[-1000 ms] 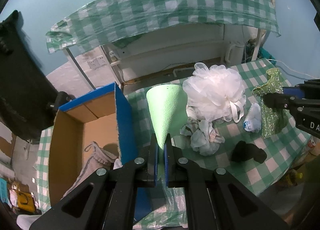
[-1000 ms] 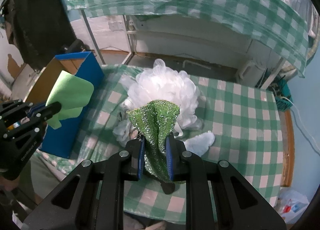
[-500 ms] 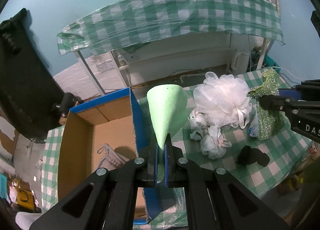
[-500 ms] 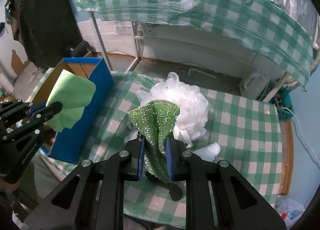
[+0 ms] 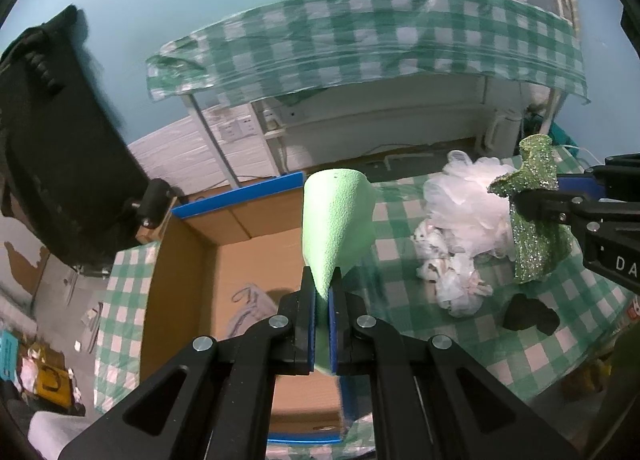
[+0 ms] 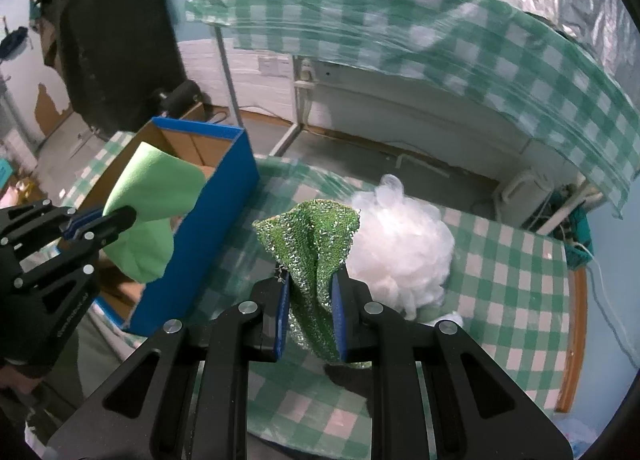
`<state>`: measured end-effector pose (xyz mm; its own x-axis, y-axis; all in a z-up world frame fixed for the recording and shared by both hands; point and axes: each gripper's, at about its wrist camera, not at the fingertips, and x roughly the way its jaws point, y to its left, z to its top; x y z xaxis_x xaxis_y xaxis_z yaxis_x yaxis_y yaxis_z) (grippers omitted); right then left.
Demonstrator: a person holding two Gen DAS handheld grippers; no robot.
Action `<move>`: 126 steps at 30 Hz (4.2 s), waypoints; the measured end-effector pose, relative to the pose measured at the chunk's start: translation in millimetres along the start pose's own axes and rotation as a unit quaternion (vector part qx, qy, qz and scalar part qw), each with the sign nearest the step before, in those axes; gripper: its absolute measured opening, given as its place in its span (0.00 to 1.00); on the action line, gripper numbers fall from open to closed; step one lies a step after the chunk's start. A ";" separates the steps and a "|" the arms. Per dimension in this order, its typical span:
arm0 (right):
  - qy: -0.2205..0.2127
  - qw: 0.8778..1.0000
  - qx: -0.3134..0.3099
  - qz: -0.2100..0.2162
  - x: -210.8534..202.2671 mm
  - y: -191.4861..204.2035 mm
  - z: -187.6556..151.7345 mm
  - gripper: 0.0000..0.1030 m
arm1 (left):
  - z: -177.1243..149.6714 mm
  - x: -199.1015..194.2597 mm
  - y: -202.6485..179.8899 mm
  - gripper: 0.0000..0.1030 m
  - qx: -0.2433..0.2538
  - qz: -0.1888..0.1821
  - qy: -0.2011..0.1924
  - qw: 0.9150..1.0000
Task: Organize soft objects
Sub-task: 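Carry the green cloth and glittery mitt over the box with both grippers, then open both grippers to drop the cloth and mitt into the box, then move both grippers to the white cloths and bath puff on the table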
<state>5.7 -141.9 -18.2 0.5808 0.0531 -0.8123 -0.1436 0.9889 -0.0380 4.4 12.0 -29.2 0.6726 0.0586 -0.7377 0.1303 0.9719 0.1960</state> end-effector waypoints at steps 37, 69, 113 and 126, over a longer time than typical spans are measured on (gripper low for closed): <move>0.003 0.993 -0.084 0.077 53.6 122.6 62.3 0.17 | -26.1 37.0 115.1 0.05 -0.101 0.076 0.040 0.991; 0.048 0.986 -0.102 0.122 93.1 165.0 66.3 0.45 | -35.9 56.5 135.6 0.29 -0.098 0.106 0.062 0.988; 0.056 0.997 -0.047 0.035 61.2 70.2 31.2 0.66 | -19.9 41.5 72.6 0.57 -0.048 0.060 0.037 0.996; 0.063 0.998 0.016 -0.012 45.1 -8.9 8.3 0.67 | -9.4 41.0 23.6 0.72 -0.006 0.043 0.032 0.999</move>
<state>39.8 -147.1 -49.7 0.4784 0.0143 -0.8780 -0.1045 0.9937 -0.0407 28.2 39.5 -60.9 0.6333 0.1553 -0.7581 0.0660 0.9652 0.2529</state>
